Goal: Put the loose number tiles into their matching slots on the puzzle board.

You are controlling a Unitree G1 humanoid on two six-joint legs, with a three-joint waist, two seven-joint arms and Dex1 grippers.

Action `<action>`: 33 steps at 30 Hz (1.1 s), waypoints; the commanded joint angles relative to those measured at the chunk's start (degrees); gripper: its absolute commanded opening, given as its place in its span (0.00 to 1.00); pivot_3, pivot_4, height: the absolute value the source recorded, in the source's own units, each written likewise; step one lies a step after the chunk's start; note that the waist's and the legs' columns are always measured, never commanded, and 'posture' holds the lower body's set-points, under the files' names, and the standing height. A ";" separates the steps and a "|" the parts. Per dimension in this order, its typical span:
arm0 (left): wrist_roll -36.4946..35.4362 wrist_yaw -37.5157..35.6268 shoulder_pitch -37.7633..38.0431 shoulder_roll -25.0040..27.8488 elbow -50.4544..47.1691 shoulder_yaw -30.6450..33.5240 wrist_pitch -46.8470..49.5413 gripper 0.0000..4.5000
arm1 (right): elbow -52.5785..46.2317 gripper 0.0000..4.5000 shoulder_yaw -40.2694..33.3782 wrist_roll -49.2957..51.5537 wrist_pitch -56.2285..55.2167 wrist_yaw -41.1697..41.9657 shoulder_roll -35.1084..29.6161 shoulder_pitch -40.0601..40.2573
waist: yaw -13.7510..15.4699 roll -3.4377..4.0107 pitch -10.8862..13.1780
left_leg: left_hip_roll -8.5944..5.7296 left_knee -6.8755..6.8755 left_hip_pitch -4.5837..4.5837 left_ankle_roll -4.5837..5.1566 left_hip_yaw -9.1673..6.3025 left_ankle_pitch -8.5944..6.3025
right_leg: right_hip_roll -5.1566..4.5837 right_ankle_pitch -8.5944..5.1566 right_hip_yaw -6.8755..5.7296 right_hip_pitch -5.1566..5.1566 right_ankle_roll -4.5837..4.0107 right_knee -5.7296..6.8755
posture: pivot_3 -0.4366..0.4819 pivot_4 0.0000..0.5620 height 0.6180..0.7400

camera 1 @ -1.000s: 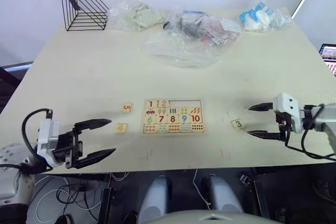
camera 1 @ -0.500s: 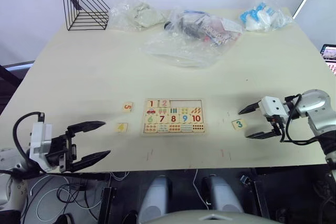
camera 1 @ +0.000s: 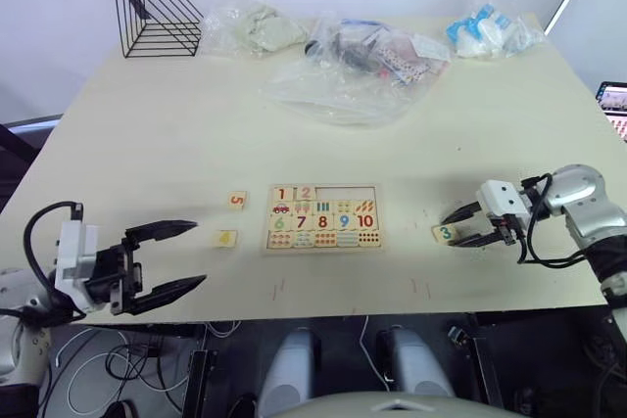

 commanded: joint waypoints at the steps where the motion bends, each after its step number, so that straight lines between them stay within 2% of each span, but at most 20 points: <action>1: 0.28 -1.14 -0.09 0.97 0.42 1.24 -0.21 1.00 | 1.71 0.19 0.69 -0.01 -1.48 0.27 -0.15 -1.07 | -0.01 0.00 0.00 | 0.00 0.00 0.00 0.00 0.00 0.00 | 0.00 0.00 0.00 0.00 0.00 0.00 | 0.48 0.27 1.00; 8: 0.62 -2.35 -0.29 0.93 1.95 1.58 -0.94 1.00 | 3.14 0.19 1.34 0.06 -2.80 0.27 -0.32 -1.63 | 0.00 -0.01 -0.01 | 0.00 0.00 0.00 0.00 0.01 0.00 | 0.00 0.00 0.01 0.00 0.00 0.00 | 0.48 0.27 1.00; 12: 1.00 -3.01 -1.09 0.81 3.71 1.57 -1.70 1.00 | 0.09 0.19 -0.19 0.45 -0.14 0.27 -0.73 -1.15 | 0.01 -0.01 -0.01 | 0.00 0.00 0.01 0.00 0.00 0.00 | 0.00 0.00 0.00 0.00 0.00 0.01 | 0.48 0.27 1.00; 22: 0.94 -1.82 -1.34 0.12 6.10 1.55 -2.21 1.00 | -28.52 0.19 -6.91 3.93 31.34 -7.43 -4.57 3.54 | 0.11 0.10 0.06 | -0.01 0.00 -0.03 0.00 -0.17 0.00 | -0.02 0.00 0.02 -0.04 0.00 0.02 | 0.48 0.27 1.00; 26: 1.51 -1.59 -2.26 -0.22 7.11 0.90 -2.88 1.00 | -41.48 0.19 -6.65 4.26 48.27 -16.34 -1.75 0.05 | -0.04 0.11 0.07 | 0.00 -0.01 -0.03 0.00 -0.23 0.00 | -0.01 0.00 0.05 -0.08 0.00 0.05 | 0.48 0.27 1.00; 33: 2.21 -1.89 -3.54 -0.79 8.89 0.90 -4.01 1.00 | -47.29 0.19 -1.07 0.46 62.16 -22.94 2.86 -7.06 | 0.09 0.11 0.07 | -0.01 -0.01 -0.09 0.00 -0.24 0.00 | -0.04 0.00 0.01 -0.09 0.00 0.00 | 0.48 0.27 1.00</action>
